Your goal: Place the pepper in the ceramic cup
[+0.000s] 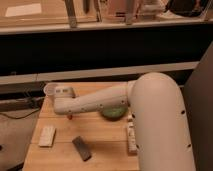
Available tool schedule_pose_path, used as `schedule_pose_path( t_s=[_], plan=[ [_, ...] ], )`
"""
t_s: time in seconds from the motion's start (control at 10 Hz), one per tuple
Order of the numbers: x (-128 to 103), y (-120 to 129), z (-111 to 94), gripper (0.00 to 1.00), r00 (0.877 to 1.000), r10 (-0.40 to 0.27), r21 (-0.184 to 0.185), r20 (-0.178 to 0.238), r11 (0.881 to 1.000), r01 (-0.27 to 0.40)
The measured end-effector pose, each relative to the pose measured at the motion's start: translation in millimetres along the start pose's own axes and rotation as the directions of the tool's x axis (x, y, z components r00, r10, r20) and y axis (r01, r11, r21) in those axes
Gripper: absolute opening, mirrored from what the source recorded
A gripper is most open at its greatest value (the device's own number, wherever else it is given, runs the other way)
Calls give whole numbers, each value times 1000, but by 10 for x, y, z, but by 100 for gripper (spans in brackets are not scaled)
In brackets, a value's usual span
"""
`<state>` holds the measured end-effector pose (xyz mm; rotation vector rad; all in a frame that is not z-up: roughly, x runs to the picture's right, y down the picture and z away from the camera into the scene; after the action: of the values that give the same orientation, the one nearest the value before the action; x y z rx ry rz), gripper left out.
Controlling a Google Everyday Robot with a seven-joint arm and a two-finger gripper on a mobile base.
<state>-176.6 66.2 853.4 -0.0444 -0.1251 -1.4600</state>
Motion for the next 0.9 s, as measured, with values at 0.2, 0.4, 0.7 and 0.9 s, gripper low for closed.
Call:
schedule_pose_path(
  t_s=[0.2,0.4,0.7,0.9],
  plan=[
    [-16,-10,-4,41,1000,-5,14,23,1000,5],
    [-23,-15,-10,57,999,-7,30,42,1000,6],
    [-73,-16,42,77,997,-3,33,82,999,0],
    [-95,-20,105,78,993,4,31,115,1000,-7]
  ],
)
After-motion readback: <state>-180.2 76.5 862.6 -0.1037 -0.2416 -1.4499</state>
